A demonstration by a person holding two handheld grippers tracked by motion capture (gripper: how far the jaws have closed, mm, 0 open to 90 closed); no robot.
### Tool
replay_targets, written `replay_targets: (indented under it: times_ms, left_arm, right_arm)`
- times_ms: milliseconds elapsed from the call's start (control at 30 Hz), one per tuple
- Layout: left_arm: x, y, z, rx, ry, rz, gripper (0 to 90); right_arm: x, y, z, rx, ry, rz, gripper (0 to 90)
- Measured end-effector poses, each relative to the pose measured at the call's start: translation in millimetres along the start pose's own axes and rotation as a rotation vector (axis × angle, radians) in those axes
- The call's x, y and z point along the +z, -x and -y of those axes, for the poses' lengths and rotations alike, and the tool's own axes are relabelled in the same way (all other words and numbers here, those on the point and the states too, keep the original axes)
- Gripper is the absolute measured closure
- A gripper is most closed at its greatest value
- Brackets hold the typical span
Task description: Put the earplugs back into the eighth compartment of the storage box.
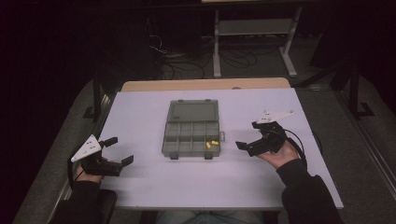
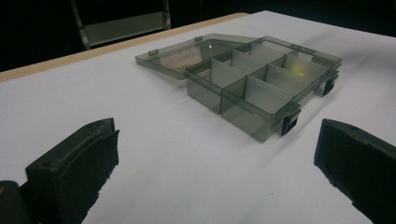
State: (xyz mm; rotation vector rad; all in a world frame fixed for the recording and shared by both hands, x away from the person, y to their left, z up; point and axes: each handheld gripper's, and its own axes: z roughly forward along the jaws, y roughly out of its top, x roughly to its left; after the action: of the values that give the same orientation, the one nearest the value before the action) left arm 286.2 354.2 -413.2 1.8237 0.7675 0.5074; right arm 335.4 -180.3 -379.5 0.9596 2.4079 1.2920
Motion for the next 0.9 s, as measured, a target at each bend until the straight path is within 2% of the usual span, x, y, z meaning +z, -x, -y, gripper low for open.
replay_targets:
  times_ms: [267, 500, 533, 633, 800, 900]
  left_arm:
    - [0.3, -0.1, -0.2, 0.0, 0.0, 0.004, 0.0]
    - [1.2, -0.1, -0.7, 0.0, 0.002, 0.009, 0.0]
    - [1.4, -0.1, -0.7, 0.0, 0.003, 0.009, 0.0]
    - [1.7, -0.2, -0.9, 0.002, 0.002, 0.011, 0.0]
    - [2.0, -0.2, -0.9, 0.002, 0.001, 0.011, 0.0]
    - [2.2, -0.1, -1.0, 0.003, 0.0, 0.013, 0.0]
  right_arm:
    - [-8.7, 0.4, 21.5, 0.02, 0.029, 0.028, 0.0]
    - [-22.6, 1.9, 39.9, 0.045, 0.093, 0.062, 0.0]
    - [-24.6, 2.5, 47.6, 0.052, 0.125, 0.066, 0.0]
    - [-25.5, 1.9, 52.1, 0.055, 0.128, 0.07, 0.0]
    - [-30.3, 0.5, 59.5, 0.04, 0.169, 0.085, 0.0]
    - [-31.0, 2.1, 62.6, 0.05, 0.177, 0.083, 0.0]
